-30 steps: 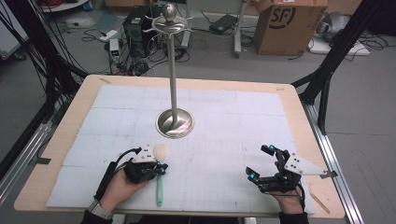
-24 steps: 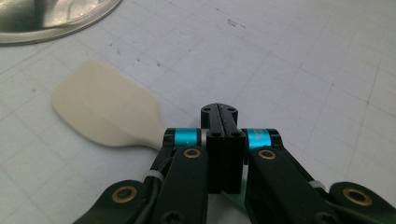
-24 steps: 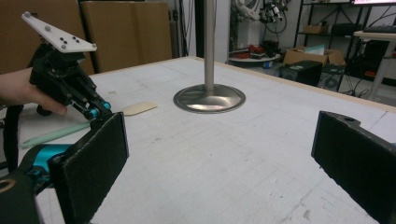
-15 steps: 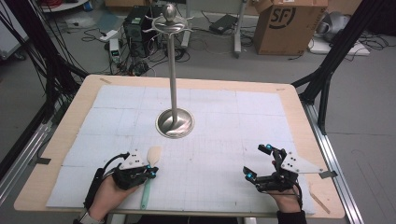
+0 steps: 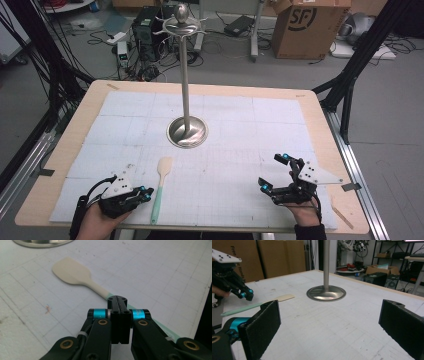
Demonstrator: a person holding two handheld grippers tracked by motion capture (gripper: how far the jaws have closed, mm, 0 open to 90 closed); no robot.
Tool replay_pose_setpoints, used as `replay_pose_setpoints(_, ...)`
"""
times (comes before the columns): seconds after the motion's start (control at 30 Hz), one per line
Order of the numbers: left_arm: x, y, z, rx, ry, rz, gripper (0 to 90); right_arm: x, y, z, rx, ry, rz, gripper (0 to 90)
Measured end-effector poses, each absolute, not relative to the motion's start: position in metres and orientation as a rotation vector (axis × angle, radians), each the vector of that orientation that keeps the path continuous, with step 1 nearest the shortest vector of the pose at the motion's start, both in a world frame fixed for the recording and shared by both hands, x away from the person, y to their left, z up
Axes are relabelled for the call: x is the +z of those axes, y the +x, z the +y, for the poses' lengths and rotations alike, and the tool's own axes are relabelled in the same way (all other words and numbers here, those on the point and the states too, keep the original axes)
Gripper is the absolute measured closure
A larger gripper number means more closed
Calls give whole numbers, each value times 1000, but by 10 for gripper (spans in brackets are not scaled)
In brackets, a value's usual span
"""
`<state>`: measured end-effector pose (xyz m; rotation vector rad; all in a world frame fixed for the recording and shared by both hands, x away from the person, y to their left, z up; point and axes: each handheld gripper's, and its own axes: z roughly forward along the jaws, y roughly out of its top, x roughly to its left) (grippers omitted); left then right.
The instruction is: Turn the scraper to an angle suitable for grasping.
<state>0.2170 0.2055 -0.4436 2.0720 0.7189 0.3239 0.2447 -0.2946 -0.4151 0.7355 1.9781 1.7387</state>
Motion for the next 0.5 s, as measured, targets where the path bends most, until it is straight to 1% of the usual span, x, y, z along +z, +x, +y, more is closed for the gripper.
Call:
replay_pose_setpoints(0.37,-448,219,190,280,2135,696,900,-415,246,-296,1743,735,1969,25)
replay_pose_setpoints(0.5,-448,221,175,271,2147,662,900,-414,245,-296,1742,731,1967,25)
